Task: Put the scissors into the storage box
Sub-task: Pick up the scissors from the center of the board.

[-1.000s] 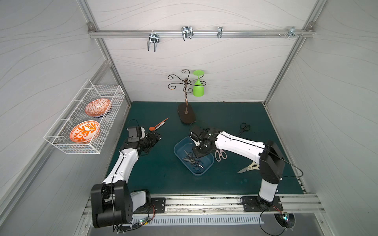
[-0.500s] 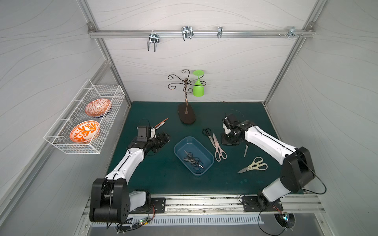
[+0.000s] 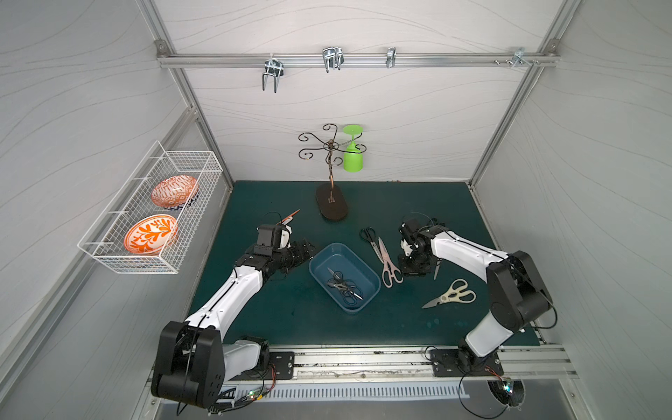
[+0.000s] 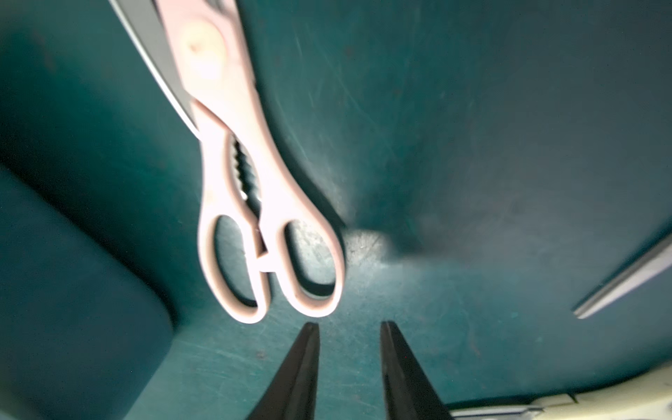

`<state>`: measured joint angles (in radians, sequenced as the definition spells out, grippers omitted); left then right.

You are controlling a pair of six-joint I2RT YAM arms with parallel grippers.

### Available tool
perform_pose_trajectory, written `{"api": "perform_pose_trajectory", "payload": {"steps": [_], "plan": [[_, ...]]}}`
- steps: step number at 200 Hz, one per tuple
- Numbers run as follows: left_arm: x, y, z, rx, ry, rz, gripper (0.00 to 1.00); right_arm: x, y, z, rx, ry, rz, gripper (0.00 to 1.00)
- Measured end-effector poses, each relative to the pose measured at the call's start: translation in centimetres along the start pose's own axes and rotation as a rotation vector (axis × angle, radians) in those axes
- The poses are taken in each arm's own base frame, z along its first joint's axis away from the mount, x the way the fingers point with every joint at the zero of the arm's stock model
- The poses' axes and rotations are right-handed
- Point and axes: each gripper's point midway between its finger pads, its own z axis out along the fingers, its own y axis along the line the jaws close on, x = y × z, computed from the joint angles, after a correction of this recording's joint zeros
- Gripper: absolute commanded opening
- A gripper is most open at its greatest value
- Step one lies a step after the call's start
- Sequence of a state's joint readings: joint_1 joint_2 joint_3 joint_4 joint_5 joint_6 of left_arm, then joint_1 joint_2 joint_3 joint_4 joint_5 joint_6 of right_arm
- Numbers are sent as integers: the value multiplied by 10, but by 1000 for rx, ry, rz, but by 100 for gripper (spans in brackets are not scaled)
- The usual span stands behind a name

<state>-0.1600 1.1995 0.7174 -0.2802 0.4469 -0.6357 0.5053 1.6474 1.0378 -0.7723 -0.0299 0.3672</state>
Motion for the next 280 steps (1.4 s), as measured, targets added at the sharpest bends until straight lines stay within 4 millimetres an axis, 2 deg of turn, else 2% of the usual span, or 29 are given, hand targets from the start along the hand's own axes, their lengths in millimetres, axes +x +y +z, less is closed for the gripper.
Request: {"api": "perform_pose_trajectory", "payload": {"steps": [79, 152, 255, 280], "plan": [[0, 0, 0, -2, -2, 0, 88, -5, 1, 23, 5, 17, 7, 30], [-1, 1, 0, -5, -4, 0, 88, -10, 2, 26, 58, 9, -2, 26], [-3, 4, 0, -22, -18, 2, 88, -10, -3, 25, 115, 5, 4, 0], [-3, 4, 0, -25, -20, 4, 88, -10, -3, 25, 114, 6, 6, 0]]}}
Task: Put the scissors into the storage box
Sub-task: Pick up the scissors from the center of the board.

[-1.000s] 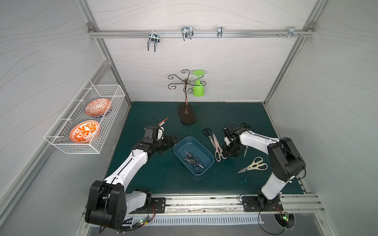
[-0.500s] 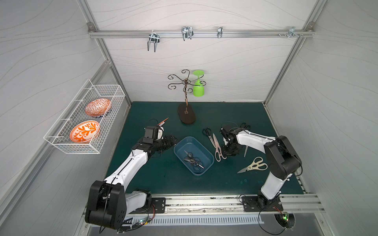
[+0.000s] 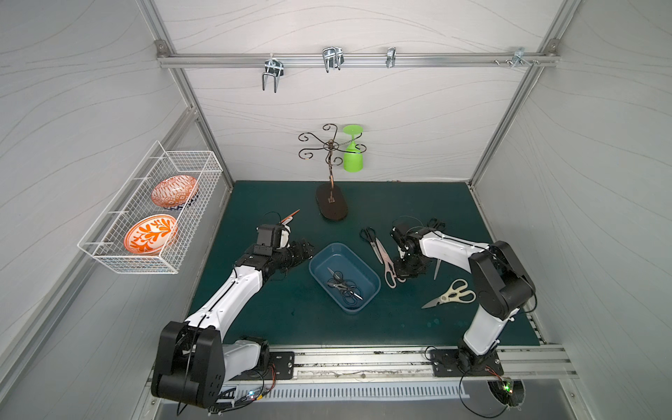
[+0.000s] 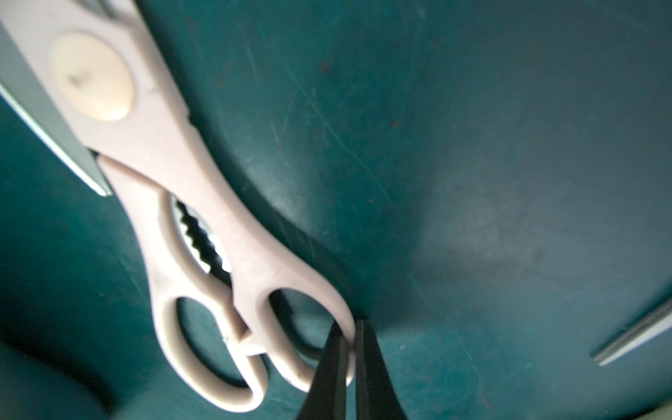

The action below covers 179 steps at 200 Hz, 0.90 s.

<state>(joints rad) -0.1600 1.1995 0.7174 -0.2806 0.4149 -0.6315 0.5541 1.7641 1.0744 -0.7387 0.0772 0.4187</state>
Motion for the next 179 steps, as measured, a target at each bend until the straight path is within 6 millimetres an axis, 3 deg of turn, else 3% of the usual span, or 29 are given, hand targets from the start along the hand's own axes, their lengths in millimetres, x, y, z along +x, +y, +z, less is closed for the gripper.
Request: {"api": "perform_pose_trajectory", "payload": {"steps": [48, 114, 144, 179], "plan": [[-1, 2, 0, -10, -6, 0, 88, -3, 0, -12, -58, -12, 28, 0], [-5, 7, -1, -25, -19, -12, 88, -14, 16, -103, -189, -206, -11, 0], [-22, 24, -9, -46, -69, -83, 88, -4, 49, -132, -246, -256, -112, 0], [-44, 51, -22, -78, -140, -184, 88, 21, 96, -142, -294, -250, -275, 0]]}}
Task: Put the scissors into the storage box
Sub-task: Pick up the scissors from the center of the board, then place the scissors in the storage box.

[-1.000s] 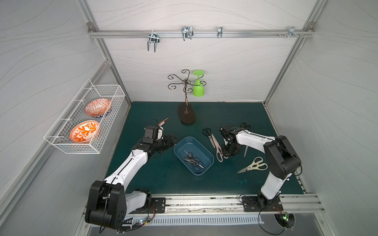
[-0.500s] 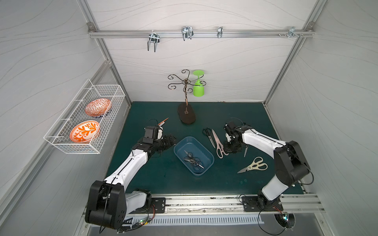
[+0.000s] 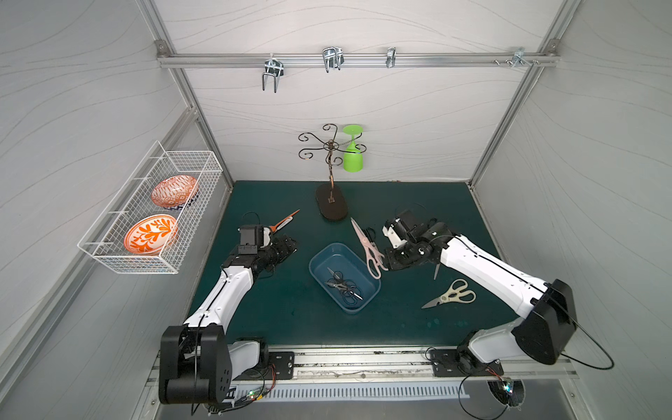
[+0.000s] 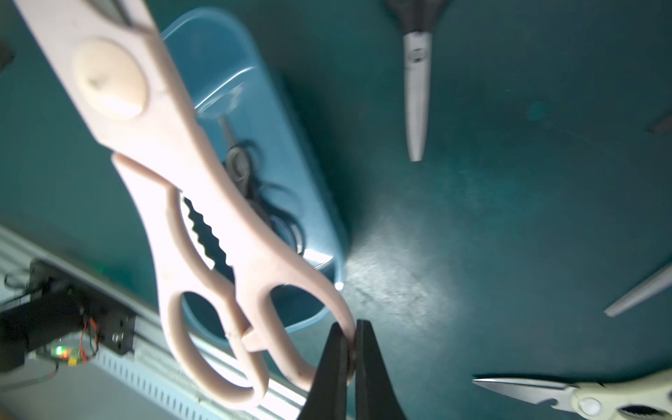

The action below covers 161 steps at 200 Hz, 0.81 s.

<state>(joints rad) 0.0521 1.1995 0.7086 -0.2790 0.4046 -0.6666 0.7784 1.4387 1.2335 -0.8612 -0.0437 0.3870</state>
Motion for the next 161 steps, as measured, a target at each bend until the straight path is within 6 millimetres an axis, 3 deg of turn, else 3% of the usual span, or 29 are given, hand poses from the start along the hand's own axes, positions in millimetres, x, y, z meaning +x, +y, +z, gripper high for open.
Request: {"api": "perform_pose_trajectory", "payload": {"steps": [43, 92, 161], "plan": [[-7, 10, -2, -21, -23, -44, 88, 19, 37, 27, -1, 106, -161, 0], [-8, 12, -2, -23, -26, -49, 88, 44, 33, 62, 59, 249, -186, 0], [-6, 14, -1, -24, -24, -57, 87, 36, 37, 90, 104, 290, -186, 0]]}}
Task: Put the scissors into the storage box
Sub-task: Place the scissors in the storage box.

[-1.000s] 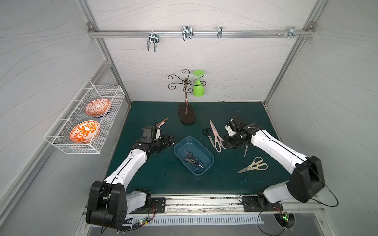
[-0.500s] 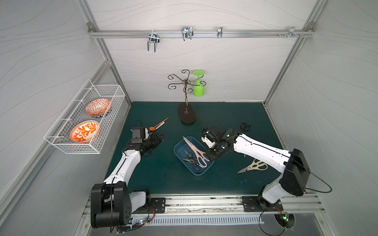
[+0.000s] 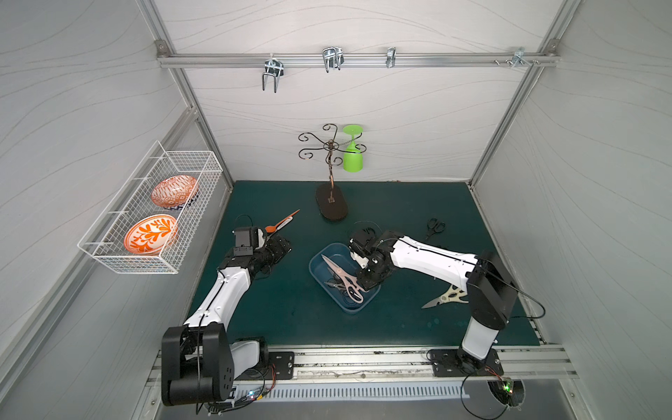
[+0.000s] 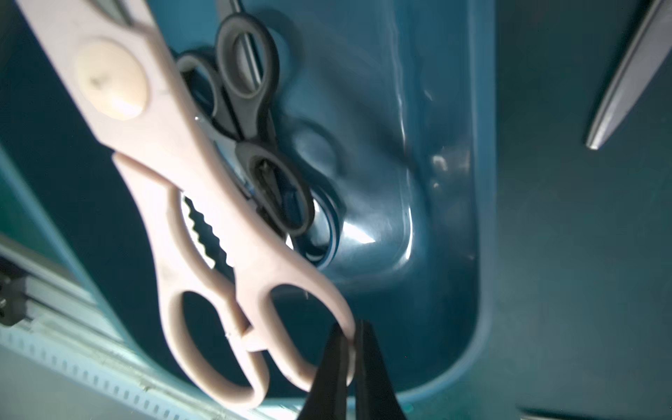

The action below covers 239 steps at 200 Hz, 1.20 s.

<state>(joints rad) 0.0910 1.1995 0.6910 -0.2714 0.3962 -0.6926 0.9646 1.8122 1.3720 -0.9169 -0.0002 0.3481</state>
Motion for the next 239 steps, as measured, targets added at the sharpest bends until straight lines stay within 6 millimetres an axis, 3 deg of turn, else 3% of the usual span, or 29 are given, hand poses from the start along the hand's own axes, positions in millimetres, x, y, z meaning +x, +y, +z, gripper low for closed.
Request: {"api": "perform_pose_trajectory", "payload": {"steps": [39, 51, 64, 128, 156, 188, 213, 239], "plan": [[0, 0, 0, 1, -1, 0, 88, 3, -4, 19, 43, 45, -1, 0], [0, 0, 0, 1, 0, -1, 88, 3, -5, 19, 45, 43, 0, 15], [0, 0, 0, 3, -1, -2, 88, 2, -4, 19, 44, 41, 5, 22], [0, -2, 0, 12, -1, -7, 87, -9, 1, 12, 31, 7, 15, 25], [0, -3, 0, 19, 0, -6, 87, -22, 5, -3, 13, -43, 17, 29], [1, -5, 0, 30, 9, -6, 87, -43, 2, -42, -28, -154, 43, 32], [4, -9, 1, 43, 21, -3, 87, -59, -24, -70, -44, -236, 112, 32], [13, -18, 5, 73, 55, 27, 87, -75, -61, -77, -36, -286, 203, 32]]}}
